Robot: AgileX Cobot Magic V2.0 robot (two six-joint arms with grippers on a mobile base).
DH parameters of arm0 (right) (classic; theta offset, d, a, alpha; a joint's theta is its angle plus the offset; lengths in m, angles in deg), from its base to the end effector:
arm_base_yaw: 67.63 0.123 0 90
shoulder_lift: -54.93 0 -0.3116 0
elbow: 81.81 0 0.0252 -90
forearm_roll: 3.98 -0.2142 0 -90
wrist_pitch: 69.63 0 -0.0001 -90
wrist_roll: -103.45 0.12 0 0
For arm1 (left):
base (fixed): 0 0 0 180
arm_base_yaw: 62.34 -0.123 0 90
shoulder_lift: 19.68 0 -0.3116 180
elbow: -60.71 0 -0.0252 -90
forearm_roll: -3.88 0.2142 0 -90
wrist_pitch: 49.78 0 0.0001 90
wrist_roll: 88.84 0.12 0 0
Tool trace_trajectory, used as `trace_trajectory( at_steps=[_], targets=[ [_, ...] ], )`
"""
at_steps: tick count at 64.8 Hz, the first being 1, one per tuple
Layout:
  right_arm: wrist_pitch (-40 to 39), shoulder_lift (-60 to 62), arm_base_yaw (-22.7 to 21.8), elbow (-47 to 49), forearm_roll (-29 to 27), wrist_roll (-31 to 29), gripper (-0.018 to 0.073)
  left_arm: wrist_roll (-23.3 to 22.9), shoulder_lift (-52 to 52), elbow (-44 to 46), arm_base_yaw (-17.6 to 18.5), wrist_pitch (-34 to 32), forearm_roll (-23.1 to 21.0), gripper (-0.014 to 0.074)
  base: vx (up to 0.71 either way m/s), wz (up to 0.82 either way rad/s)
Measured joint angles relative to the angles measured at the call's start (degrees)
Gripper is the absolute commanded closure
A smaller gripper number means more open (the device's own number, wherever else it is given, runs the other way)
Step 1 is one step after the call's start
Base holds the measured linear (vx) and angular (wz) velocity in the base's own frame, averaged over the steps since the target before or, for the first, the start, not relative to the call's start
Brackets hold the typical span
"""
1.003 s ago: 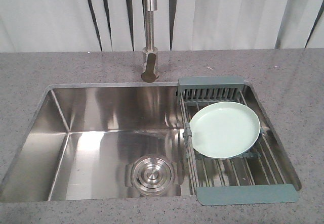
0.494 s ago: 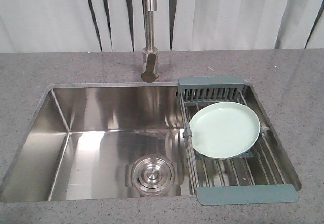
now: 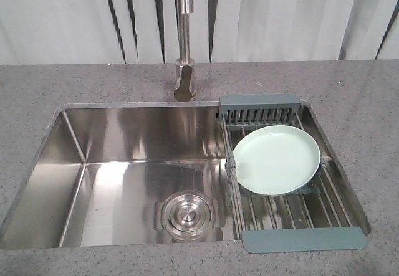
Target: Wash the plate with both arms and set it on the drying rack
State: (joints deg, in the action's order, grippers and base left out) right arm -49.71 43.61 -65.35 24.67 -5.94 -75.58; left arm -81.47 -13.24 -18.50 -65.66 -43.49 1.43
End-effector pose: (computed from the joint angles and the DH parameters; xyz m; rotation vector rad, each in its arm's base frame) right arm 0.0215 0.0023 0.1979 0.0003 1.8288 0.0733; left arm 0.0220 0.0007 0.1952 0.0263 1.6054 0.1080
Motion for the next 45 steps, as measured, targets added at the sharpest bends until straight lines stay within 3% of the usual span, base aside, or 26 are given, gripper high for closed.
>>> trace_trajectory(
  at_steps=[6,16,45],
  targets=[
    [-3.19,2.26,0.0,-3.08,3.02,4.43,0.0566,0.0,0.0,0.0,0.0,0.0,0.0,0.0603,0.0,0.0],
    [-10.43,4.68,0.0,-5.89,4.27,5.79,0.0566,0.0,0.0,0.0,0.0,0.0,0.0,0.0603,0.0,0.0],
    [-18.57,5.0,0.0,-5.89,5.46,-0.08,0.0566,0.0,0.0,0.0,0.0,0.0,0.0,0.0603,0.0,0.0]
  ],
)
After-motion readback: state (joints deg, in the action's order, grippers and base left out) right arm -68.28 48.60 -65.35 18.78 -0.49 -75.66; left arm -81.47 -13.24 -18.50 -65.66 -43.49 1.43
